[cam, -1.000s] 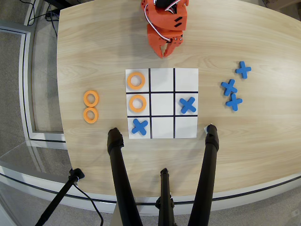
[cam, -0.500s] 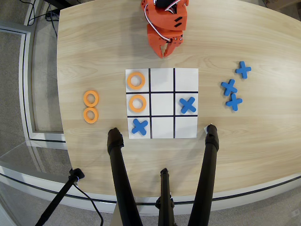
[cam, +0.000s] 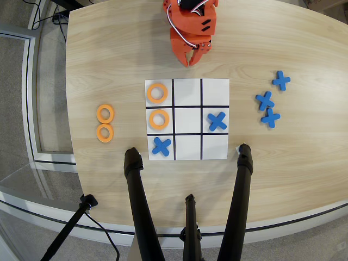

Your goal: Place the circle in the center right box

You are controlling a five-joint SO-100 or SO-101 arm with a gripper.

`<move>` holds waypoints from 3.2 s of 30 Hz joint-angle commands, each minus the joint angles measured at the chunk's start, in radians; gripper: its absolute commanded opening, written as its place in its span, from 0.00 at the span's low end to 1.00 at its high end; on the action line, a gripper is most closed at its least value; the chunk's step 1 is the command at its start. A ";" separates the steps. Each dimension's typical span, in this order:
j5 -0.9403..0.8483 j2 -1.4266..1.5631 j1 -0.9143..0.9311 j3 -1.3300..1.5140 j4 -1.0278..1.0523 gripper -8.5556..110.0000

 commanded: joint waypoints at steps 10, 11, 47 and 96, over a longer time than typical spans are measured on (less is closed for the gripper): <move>0.006 -0.005 -0.003 0.057 0.005 0.07; 0.006 -0.005 -0.003 0.057 0.005 0.07; 0.006 -0.005 -0.003 0.057 0.005 0.07; 0.006 0.032 1.603 0.057 -0.002 0.07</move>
